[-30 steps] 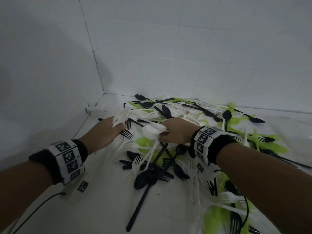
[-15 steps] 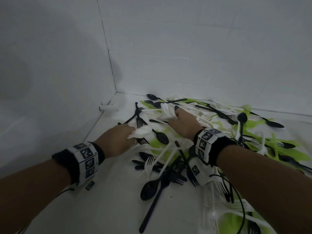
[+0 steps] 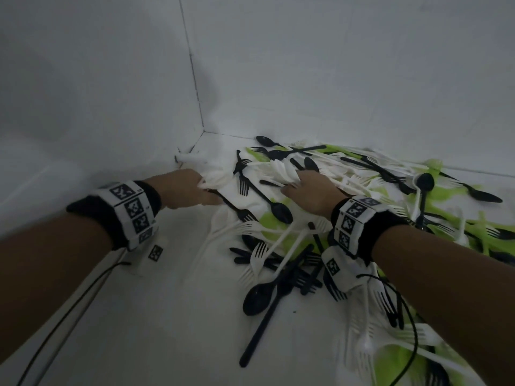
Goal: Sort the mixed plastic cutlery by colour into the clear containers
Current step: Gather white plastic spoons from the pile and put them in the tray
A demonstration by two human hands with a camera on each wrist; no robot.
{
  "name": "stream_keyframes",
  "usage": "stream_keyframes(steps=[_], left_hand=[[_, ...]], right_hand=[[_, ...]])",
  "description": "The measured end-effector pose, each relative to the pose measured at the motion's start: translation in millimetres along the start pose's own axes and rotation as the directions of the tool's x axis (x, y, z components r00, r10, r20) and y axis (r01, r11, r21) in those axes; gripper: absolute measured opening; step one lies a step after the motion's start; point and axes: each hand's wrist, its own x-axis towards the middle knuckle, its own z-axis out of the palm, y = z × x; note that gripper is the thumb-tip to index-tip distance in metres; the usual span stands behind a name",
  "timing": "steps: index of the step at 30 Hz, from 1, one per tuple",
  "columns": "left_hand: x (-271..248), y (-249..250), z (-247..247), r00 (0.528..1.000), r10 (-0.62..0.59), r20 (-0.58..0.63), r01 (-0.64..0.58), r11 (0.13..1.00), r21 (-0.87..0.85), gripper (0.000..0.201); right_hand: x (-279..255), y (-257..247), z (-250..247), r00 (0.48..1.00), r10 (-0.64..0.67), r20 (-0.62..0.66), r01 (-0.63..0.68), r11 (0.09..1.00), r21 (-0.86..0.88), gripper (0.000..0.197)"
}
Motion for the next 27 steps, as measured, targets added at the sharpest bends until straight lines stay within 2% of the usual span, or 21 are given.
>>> stream_keyframes(steps=[3, 6, 8, 11, 14, 16, 18, 19, 21, 23, 27], left_hand=[[-12, -4, 8, 0.989, -0.033, 0.142, 0.026, 0.998, 0.05, 0.055], [-19, -6, 24, 0.983, -0.029, 0.18, 0.012, 0.996, 0.092, 0.047], [-21, -5, 30, 0.987, 0.006, 0.159, -0.011, 0.999, 0.033, 0.039], [-27, -4, 29, 0.99, 0.055, 0.129, -0.032, 0.984, -0.174, 0.032], [-31, -2, 27, 0.999, 0.042, 0.019, -0.034, 0.944, -0.329, 0.032], [-33, 0, 28, 0.999, 0.032, -0.033, -0.042, 0.913, -0.405, 0.027], [-34, 2, 31, 0.997, 0.063, -0.052, -0.079, 0.903, -0.423, 0.021], [-36, 3, 33, 0.995, 0.08, -0.062, -0.098, 0.922, -0.374, 0.02], [-37, 3, 40, 0.985, 0.153, -0.083, -0.163, 0.978, -0.133, 0.034], [-38, 5, 50, 0.973, 0.216, -0.082, -0.212, 0.976, 0.056, 0.04], [-42, 6, 58, 0.978, 0.167, -0.128, -0.145, 0.975, 0.166, 0.031]], right_hand=[[0, -11, 3, 0.997, -0.064, 0.035, 0.063, 0.998, 0.012, 0.037], [0, -21, 8, 0.994, -0.091, 0.057, 0.093, 0.995, -0.033, 0.039], [1, -25, 10, 0.994, -0.09, 0.057, 0.093, 0.994, -0.055, 0.037], [-1, -26, 11, 0.997, -0.064, 0.043, 0.066, 0.997, -0.042, 0.037], [-6, -24, 8, 0.999, -0.03, 0.025, 0.029, 0.999, 0.033, 0.035], [-11, -23, 5, 0.999, -0.013, 0.031, 0.01, 0.996, 0.091, 0.029], [-15, -23, 2, 0.999, -0.025, 0.048, 0.022, 0.997, 0.075, 0.033], [-16, -23, 2, 0.998, -0.037, 0.05, 0.035, 0.998, 0.043, 0.033], [-20, -24, 2, 0.998, -0.049, 0.046, 0.05, 0.999, -0.003, 0.029], [-24, -24, 2, 0.998, -0.038, 0.04, 0.038, 0.999, 0.001, 0.025], [-31, -21, 4, 1.0, -0.003, 0.022, 0.003, 1.0, 0.027, 0.024]])
